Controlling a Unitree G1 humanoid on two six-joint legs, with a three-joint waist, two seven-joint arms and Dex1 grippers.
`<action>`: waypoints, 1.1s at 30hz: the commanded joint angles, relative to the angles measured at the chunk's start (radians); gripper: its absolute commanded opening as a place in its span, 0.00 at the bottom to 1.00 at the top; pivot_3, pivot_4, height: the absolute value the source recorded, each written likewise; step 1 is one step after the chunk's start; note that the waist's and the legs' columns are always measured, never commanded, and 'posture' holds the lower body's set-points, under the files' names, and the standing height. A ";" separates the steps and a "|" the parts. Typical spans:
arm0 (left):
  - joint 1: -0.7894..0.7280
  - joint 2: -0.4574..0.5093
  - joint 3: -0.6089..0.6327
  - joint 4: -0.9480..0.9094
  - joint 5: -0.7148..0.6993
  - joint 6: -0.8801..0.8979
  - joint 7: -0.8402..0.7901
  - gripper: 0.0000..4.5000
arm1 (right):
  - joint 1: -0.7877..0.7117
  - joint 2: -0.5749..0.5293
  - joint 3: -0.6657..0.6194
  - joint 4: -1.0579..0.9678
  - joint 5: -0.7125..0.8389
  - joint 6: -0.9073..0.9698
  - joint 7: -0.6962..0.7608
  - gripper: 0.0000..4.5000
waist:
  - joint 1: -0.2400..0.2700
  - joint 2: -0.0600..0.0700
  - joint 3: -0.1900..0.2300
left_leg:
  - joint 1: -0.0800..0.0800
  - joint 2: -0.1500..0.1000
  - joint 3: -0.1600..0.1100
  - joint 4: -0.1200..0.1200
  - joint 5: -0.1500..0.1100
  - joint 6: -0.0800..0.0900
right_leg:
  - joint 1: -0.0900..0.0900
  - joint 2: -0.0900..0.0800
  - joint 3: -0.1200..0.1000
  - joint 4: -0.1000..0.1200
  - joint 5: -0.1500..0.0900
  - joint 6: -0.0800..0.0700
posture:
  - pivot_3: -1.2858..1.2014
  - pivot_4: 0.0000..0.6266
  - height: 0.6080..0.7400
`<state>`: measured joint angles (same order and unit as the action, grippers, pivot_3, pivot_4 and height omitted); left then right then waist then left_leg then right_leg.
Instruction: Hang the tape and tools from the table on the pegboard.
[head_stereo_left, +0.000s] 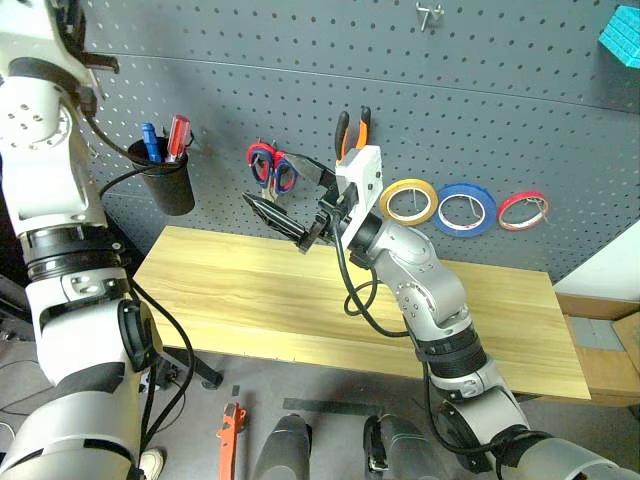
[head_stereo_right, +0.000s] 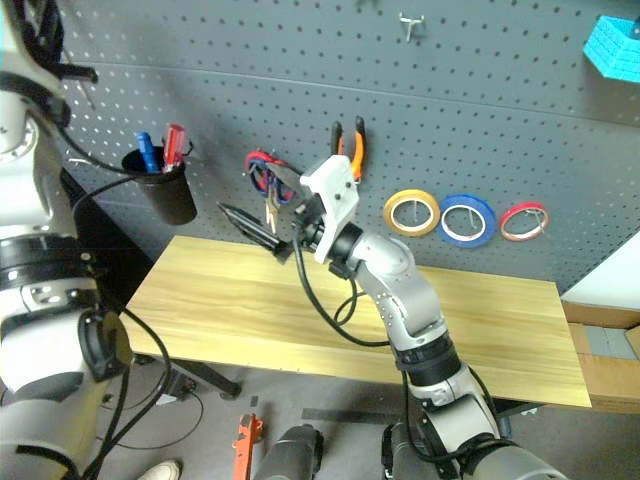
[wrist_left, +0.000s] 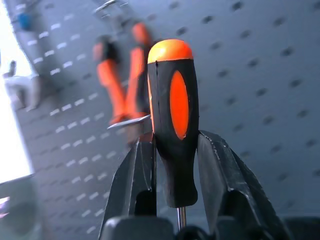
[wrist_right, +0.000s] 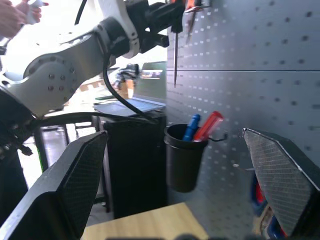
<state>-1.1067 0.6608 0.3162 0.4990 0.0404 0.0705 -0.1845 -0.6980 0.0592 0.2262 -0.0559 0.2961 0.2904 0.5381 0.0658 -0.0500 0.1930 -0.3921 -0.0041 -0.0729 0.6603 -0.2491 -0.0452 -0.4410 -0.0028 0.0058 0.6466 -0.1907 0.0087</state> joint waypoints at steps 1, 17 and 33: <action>-0.019 -0.005 -0.004 0.025 -0.028 -0.030 0.011 0.18 | -0.013 -0.003 -0.014 -0.032 -0.001 -0.021 -0.007 1.00 | -0.013 0.000 0.000 | 0.000 0.000 0.000 0.000 0.000 0.000 | 0.000 0.000 0.000 0.000 0.000 0.000 | 0.57 0.19 1.00; 0.312 -0.074 0.034 -0.285 -0.124 0.239 0.077 0.18 | 0.041 -0.039 0.024 -0.071 -0.009 0.027 -0.006 1.00 | -0.042 0.000 0.000 | 0.001 0.002 -0.001 0.001 0.000 0.000 | 0.000 0.000 0.000 0.002 0.000 -0.001 | 0.57 0.23 1.00; 0.362 -0.087 0.065 -0.359 -0.195 0.350 0.087 1.00 | 0.062 -0.081 0.010 -0.106 -0.001 0.056 -0.002 1.00 | -0.041 0.000 0.000 | 0.001 0.002 -0.001 0.001 0.000 0.000 | 0.000 0.000 0.000 0.002 0.000 -0.001 | 0.57 0.20 1.00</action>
<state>-0.7468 0.5714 0.3465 0.2025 -0.1254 0.4058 -0.0996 -0.6431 -0.0140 0.2556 -0.1003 0.2885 0.3419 0.5361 0.0247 -0.0496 0.1933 -0.3906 -0.0021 -0.0738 0.6609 -0.2489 -0.0448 -0.4406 -0.0029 0.0062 0.6483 -0.1904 0.0080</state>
